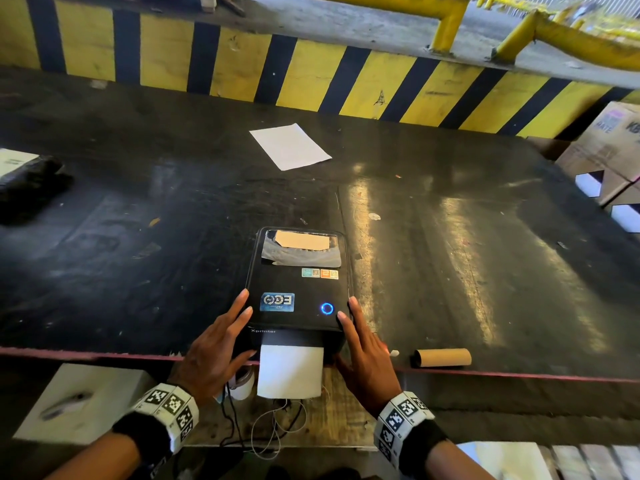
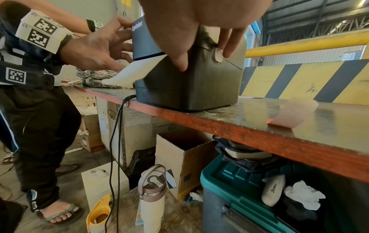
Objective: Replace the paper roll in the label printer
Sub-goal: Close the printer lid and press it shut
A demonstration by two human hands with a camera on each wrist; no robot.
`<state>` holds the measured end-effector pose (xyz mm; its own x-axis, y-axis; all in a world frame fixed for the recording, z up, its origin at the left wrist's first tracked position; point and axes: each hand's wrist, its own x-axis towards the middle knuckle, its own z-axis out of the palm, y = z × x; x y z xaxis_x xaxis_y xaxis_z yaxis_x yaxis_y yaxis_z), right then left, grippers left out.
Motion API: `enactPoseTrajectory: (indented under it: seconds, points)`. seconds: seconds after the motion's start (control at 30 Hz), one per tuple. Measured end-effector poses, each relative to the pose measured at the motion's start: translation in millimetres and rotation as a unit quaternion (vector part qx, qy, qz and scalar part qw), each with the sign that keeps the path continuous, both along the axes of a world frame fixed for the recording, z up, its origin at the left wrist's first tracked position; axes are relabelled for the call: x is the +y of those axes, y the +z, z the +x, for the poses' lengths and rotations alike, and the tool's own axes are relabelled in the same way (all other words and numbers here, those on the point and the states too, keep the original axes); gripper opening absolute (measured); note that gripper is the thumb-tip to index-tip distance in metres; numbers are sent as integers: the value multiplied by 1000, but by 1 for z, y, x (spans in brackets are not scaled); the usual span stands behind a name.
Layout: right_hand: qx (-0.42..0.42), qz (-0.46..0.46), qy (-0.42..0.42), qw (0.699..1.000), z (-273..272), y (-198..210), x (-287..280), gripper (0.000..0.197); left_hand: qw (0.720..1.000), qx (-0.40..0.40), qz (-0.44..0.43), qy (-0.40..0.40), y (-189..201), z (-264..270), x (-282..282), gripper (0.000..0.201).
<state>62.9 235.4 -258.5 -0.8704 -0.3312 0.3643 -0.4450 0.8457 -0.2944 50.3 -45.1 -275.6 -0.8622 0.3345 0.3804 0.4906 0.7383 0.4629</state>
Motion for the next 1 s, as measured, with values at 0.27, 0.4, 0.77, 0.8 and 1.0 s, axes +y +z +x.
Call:
enactPoseTrajectory:
  seconds: [0.27,0.4,0.77,0.8,1.0]
  points:
    - [7,7,-6,1000,0,4,-2,98,1000,5,0,-5,2,-1,0,90]
    - [2,10,-10,1000,2,4,-1,97,1000,6,-1,-9,2,0,0,90]
    - [-12,10,-11,1000,3,7,-2,94,1000,15,-4,-8,2,-2,-1,85]
    - [-15,7,-11,1000,3,7,-3,94,1000,16,-4,-6,2,-2,-1,81]
    - [-21,-10,-2,1000,2,8,-3,94,1000,11,-7,-4,0,-2,-3,73]
